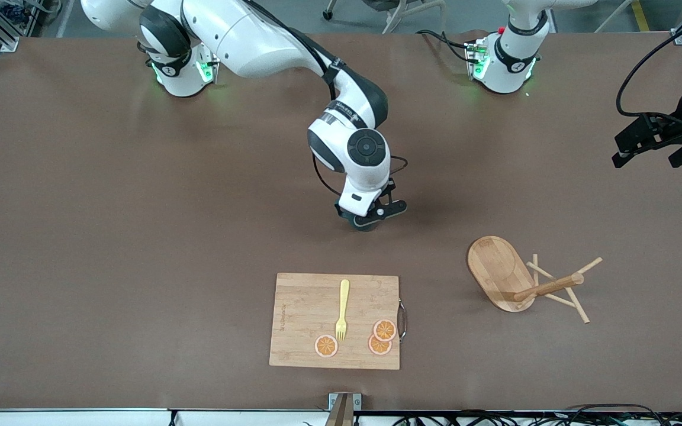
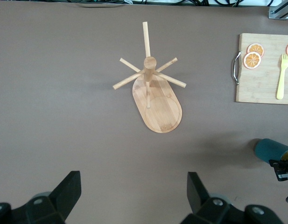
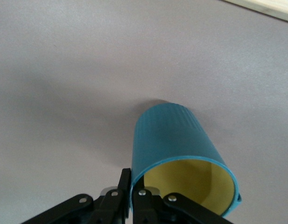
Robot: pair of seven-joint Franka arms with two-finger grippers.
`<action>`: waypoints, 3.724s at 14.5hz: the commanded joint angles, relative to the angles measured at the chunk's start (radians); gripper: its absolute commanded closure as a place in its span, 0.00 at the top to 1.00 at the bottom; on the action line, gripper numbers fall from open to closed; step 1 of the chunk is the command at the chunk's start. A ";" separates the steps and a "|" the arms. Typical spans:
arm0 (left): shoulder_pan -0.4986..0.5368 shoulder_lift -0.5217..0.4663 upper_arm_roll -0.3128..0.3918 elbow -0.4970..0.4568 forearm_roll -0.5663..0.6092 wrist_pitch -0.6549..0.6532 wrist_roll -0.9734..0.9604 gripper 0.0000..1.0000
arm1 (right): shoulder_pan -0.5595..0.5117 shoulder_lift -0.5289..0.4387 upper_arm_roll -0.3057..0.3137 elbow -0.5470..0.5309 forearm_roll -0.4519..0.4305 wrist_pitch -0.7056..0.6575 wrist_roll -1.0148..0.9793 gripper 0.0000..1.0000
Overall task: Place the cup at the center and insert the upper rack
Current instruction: 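Carry the teal mug with the right gripper to the table center, then release the mug and withdraw the right gripper while the left gripper approaches, then move the left gripper above the mug handle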
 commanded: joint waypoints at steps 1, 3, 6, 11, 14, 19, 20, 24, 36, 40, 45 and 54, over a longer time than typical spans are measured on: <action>0.000 0.006 0.000 0.014 0.000 0.001 -0.003 1.00 | 0.010 0.029 -0.011 0.031 0.014 -0.001 0.015 0.00; 0.000 0.007 -0.002 0.014 0.000 0.001 -0.003 1.00 | 0.012 0.038 -0.011 0.031 0.013 0.012 0.015 0.01; 0.001 0.026 0.000 0.011 -0.004 0.001 -0.028 1.00 | 0.009 0.034 -0.016 0.031 0.011 0.009 0.015 0.99; -0.020 0.038 -0.011 0.009 -0.004 -0.011 -0.063 1.00 | -0.003 -0.017 -0.021 0.031 0.013 -0.075 0.015 1.00; -0.026 0.033 -0.023 0.009 -0.009 -0.050 -0.057 1.00 | -0.034 -0.098 -0.038 0.032 0.013 -0.162 0.021 1.00; -0.052 0.033 -0.077 0.003 -0.023 -0.139 -0.063 1.00 | -0.248 -0.293 -0.041 0.031 0.008 -0.348 0.010 1.00; -0.051 0.030 -0.101 -0.002 -0.023 -0.143 -0.066 1.00 | -0.306 -0.326 -0.041 0.026 0.004 -0.383 0.009 1.00; -0.051 0.024 -0.255 -0.042 -0.027 -0.143 -0.245 1.00 | -0.538 -0.377 -0.042 0.026 0.004 -0.449 -0.031 1.00; -0.248 0.211 -0.517 -0.063 -0.017 -0.099 -0.820 1.00 | -0.865 -0.558 -0.129 -0.089 -0.048 -0.497 -0.428 1.00; -0.357 0.266 -0.516 -0.094 0.012 0.063 -1.000 1.00 | -0.957 -0.687 -0.067 -0.283 -0.041 -0.325 -0.556 1.00; -0.489 0.374 -0.516 -0.127 0.218 0.261 -1.288 1.00 | -0.993 -0.771 0.006 -0.336 -0.065 -0.337 -0.545 1.00; -0.652 0.647 -0.514 -0.112 0.803 0.354 -1.831 1.00 | -0.911 -0.811 -0.076 -0.396 -0.064 -0.330 -0.531 1.00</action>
